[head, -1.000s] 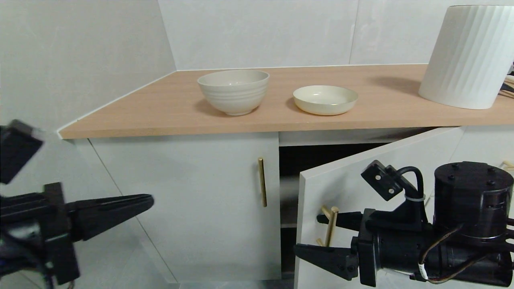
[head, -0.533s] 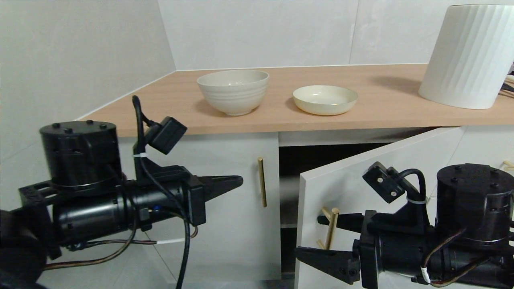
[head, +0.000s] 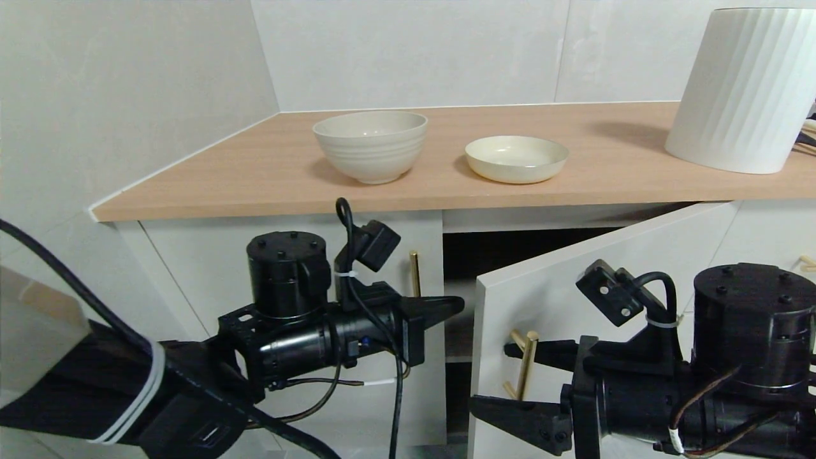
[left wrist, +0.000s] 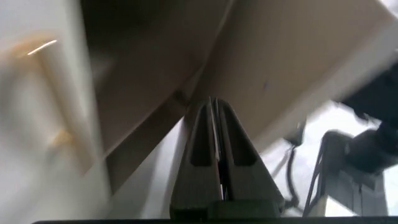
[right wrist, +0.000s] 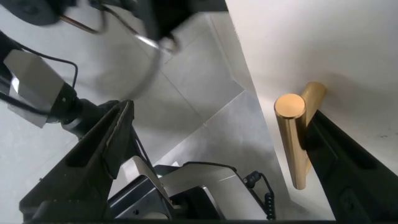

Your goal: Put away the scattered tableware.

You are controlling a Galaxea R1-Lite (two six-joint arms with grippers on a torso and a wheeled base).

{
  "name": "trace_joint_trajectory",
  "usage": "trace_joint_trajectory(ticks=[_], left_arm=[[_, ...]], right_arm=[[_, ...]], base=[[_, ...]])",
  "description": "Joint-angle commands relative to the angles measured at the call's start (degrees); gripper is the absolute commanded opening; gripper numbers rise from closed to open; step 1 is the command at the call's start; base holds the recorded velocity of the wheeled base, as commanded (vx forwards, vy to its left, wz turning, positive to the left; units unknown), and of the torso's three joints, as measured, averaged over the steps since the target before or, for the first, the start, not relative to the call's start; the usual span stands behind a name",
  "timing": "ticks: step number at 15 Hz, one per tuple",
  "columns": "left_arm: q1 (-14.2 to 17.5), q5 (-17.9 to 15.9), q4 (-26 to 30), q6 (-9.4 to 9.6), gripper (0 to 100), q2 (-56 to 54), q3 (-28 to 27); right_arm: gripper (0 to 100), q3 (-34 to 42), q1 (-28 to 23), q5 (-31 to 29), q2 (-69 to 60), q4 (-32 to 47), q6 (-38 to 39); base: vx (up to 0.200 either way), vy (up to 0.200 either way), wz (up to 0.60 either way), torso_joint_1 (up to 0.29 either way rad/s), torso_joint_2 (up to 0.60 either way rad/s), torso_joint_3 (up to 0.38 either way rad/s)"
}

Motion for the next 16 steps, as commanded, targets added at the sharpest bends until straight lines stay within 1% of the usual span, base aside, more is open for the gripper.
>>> trace_joint_trajectory(ticks=[1,4,8,10,13,16], left_arm=[[-1.90,0.04,-0.24,-0.32,0,4.48,-2.67],[-2.60,0.04,-0.24,-0.32,0,5.00,-4.69],[-4.10,0.04,-0.15,-0.32,0,4.48,-4.96],[-5.06,0.04,-0.15,-0.32,0,4.83,-5.40],[-5.33,0.04,-0.33,-0.32,0,5.79,-5.75],[-5.77,0.04,-0.24,-0.32,0,6.06,-6.27]], right_arm=[[100,0.00,-0.24,-0.14,0.87,0.35,0.04],[100,-0.09,-0.33,-0.14,1.31,0.26,-0.05],[100,-0.09,-1.29,-0.40,1.22,0.26,-0.14],[100,-0.09,-2.53,-0.76,0.87,-0.53,-0.22],[100,0.00,-4.63,-2.07,0.60,-2.03,-0.31],[100,0.70,-9.03,-2.34,0.69,-2.46,-0.22]], base=[[0.000,0.000,0.00,0.000,0.00,0.000],[0.000,0.000,0.00,0.000,0.00,0.000],[0.000,0.000,0.00,0.000,0.00,0.000],[0.000,0.000,0.00,0.000,0.00,0.000],[0.000,0.000,0.00,0.000,0.00,0.000],[0.000,0.000,0.00,0.000,0.00,0.000]])
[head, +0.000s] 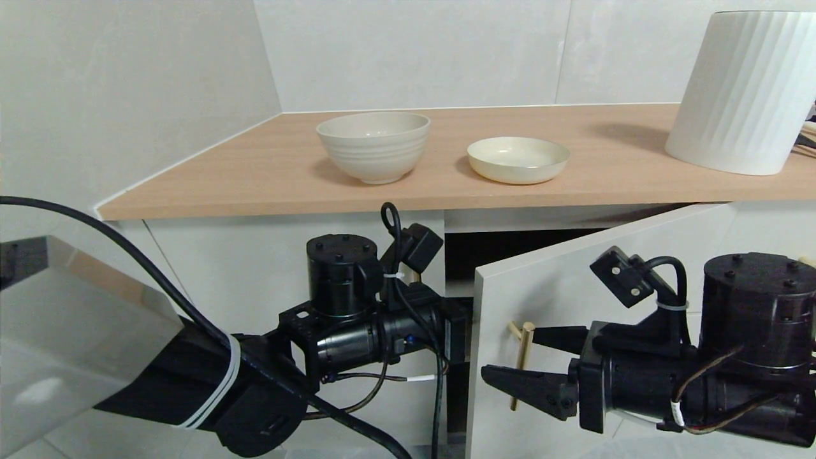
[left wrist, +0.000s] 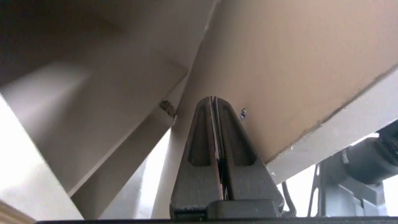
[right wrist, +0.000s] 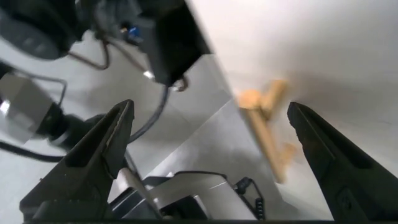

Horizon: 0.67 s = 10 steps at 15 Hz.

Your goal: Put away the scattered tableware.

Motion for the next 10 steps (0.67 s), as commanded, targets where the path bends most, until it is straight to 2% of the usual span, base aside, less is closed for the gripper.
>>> trace_joint_trajectory(ticks=[1,5,10], left_arm=[[-0.45,-0.58,0.12,-0.04,0,0.04,-0.44],[-0.54,-0.58,0.20,-0.04,0,0.48,-1.15],[-0.81,-0.49,0.20,-0.13,0,0.40,-1.50]], right_arm=[[100,1.01,-2.55,-0.52,-0.01,-0.49,-0.08],[100,7.77,-4.92,-0.70,-10.55,0.56,-0.08],[100,13.05,-4.74,-2.28,-24.79,10.67,-0.08]], base=[[0.000,0.000,0.00,0.000,0.00,0.000],[0.000,0.000,0.00,0.000,0.00,0.000],[0.000,0.000,0.00,0.000,0.00,0.000]])
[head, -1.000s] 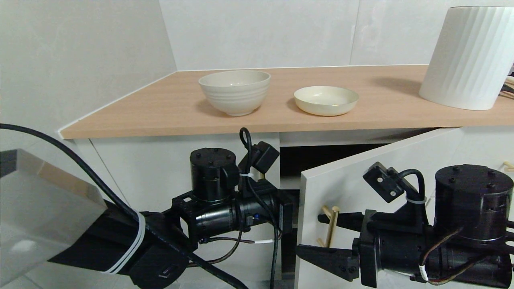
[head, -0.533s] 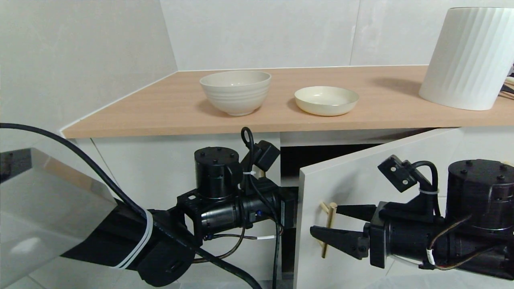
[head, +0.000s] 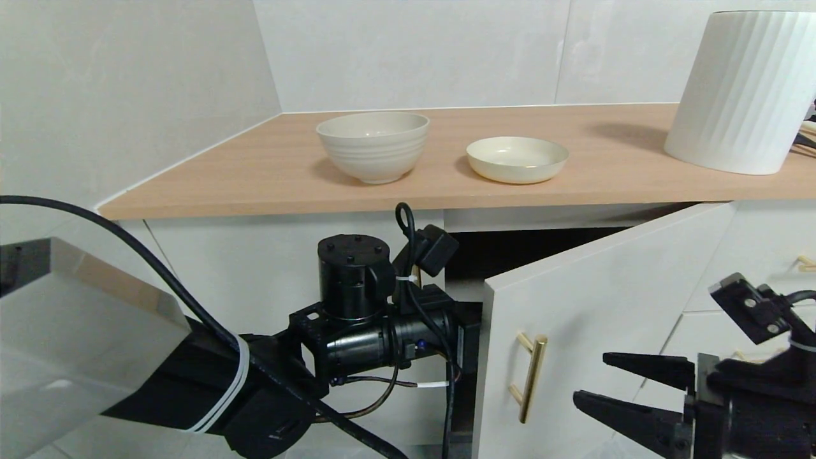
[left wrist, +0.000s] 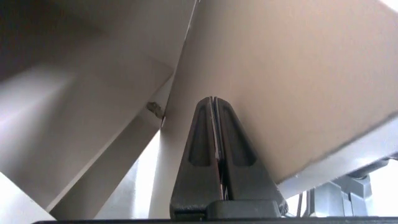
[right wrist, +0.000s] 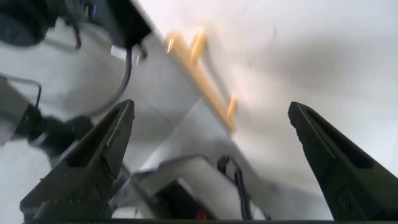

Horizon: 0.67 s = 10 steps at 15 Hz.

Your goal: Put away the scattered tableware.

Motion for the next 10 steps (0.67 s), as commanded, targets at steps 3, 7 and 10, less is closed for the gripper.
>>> trace_joint_trajectory(ticks=[3,7,10], left_arm=[[0.02,0.27,-0.02,-0.01,0,0.02,-0.03],[-0.68,0.54,-0.10,-0.18,0,2.13,-1.53],[-0.68,3.09,2.01,-0.45,0,6.62,-7.86]], right_arm=[[100,1.02,0.37,0.34,-10.41,5.64,0.02],[100,1.20,0.46,0.34,-10.67,5.64,0.02],[100,1.20,0.46,0.43,-11.55,5.72,0.02]], base=[[-0.200,0.000,0.00,0.006,0.00,0.002],[-0.100,0.000,0.00,0.001,0.00,0.002],[0.000,0.000,0.00,0.000,0.00,0.000]])
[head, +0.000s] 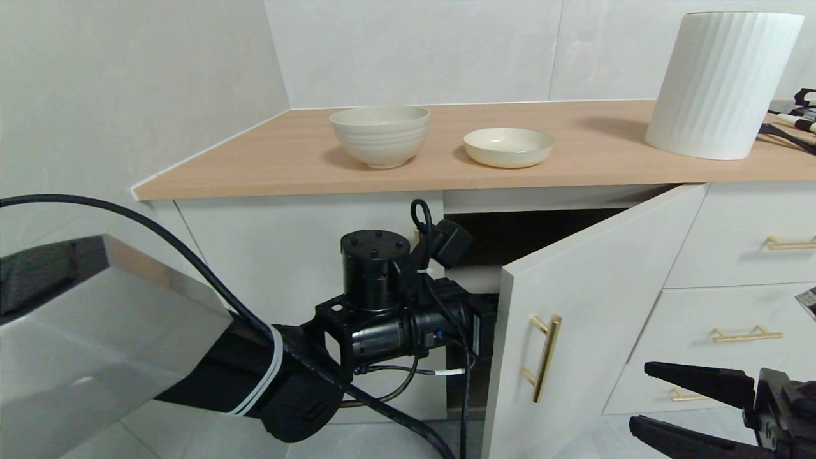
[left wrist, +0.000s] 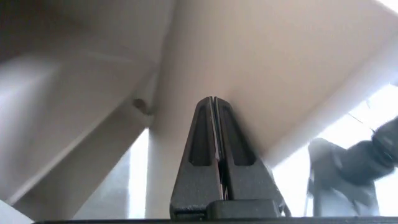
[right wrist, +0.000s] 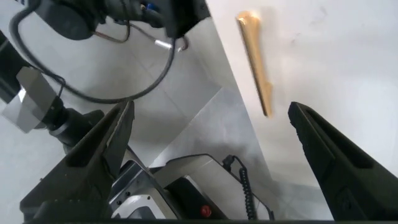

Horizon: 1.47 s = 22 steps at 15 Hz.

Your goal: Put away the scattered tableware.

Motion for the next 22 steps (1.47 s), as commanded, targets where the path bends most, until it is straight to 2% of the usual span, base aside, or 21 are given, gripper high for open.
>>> trace_joint_trajectory(ticks=[1,5,10,13,16,19,22], left_arm=[[-0.27,1.33,1.56,-0.01,0,2.69,-2.37],[-1.59,3.53,1.73,-0.01,0,2.60,-2.46],[-3.87,4.23,1.82,-0.01,0,2.86,-3.69],[-3.96,4.32,4.02,-0.01,0,3.57,-5.54],[-4.58,4.67,4.98,-0.36,0,4.97,-6.94],[-4.84,4.76,4.98,-0.36,0,6.38,-7.56],[-4.93,6.26,4.98,-0.36,0,7.43,-8.35]], right_arm=[[100,-0.02,0.02,0.10,-1.59,0.00,-0.01],[100,-0.19,0.11,0.63,-3.88,0.17,-0.01],[100,-0.19,0.11,1.42,-5.37,0.52,-0.01],[100,-0.19,0.11,1.59,-5.55,0.52,-0.01],[100,0.16,0.11,3.17,-5.55,0.52,-0.01],[100,0.16,0.11,3.35,-6.34,0.61,0.08],[100,0.07,0.11,4.84,-7.48,1.40,0.08]], base=[[0.000,0.000,0.00,0.000,0.00,0.000],[-0.150,0.000,0.00,0.002,0.00,0.002],[0.000,0.000,0.00,0.000,0.00,0.000],[0.000,0.000,0.00,0.000,0.00,0.000],[-0.200,0.000,0.00,0.005,0.00,0.004],[0.000,0.000,0.00,0.000,0.00,0.000],[0.000,0.000,0.00,0.000,0.00,0.000]])
